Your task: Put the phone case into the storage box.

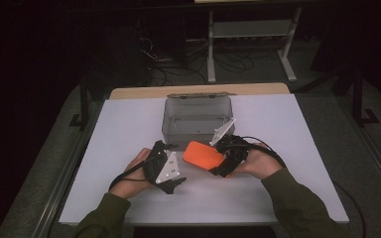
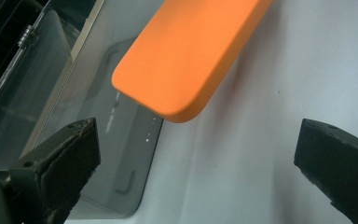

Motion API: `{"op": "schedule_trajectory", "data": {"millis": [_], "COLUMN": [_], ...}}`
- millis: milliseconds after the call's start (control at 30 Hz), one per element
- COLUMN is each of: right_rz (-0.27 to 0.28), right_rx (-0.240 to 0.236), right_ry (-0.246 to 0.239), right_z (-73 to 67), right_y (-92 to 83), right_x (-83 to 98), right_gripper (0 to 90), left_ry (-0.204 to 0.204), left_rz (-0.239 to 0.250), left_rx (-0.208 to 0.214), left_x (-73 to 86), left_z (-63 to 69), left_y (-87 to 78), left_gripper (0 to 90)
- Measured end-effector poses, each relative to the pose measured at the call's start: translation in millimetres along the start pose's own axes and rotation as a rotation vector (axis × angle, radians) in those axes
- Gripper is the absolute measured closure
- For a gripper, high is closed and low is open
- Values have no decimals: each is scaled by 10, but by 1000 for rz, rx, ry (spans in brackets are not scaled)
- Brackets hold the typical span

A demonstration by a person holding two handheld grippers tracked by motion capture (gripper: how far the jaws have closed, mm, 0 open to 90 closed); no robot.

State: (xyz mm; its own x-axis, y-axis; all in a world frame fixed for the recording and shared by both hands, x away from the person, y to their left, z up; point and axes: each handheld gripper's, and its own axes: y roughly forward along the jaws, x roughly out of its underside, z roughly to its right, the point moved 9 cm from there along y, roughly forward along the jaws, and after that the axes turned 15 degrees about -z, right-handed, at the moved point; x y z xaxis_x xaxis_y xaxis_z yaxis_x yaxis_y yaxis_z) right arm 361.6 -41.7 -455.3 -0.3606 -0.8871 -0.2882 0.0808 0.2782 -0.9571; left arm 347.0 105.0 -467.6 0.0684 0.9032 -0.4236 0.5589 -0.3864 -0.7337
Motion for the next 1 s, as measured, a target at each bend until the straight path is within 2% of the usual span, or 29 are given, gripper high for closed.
{"op": "schedule_trajectory", "data": {"millis": [167,667,1000], "right_rz": [-2,-8,-10], "right_rx": [0,-3,-3], "right_ry": [0,0,-3], "right_z": [-2,-10,-8], "right_y": [6,14,16], "right_x": [-1,0,3], "right_gripper": [152,152,152], "left_ry": [32,91,151], "left_rz": [-7,-10,-22], "left_rx": [-24,-82,-131], "left_x": [-2,-31,-47], "left_z": [1,17,24], "left_y": [-2,-6,-4], "left_gripper": [0,9,9]}}
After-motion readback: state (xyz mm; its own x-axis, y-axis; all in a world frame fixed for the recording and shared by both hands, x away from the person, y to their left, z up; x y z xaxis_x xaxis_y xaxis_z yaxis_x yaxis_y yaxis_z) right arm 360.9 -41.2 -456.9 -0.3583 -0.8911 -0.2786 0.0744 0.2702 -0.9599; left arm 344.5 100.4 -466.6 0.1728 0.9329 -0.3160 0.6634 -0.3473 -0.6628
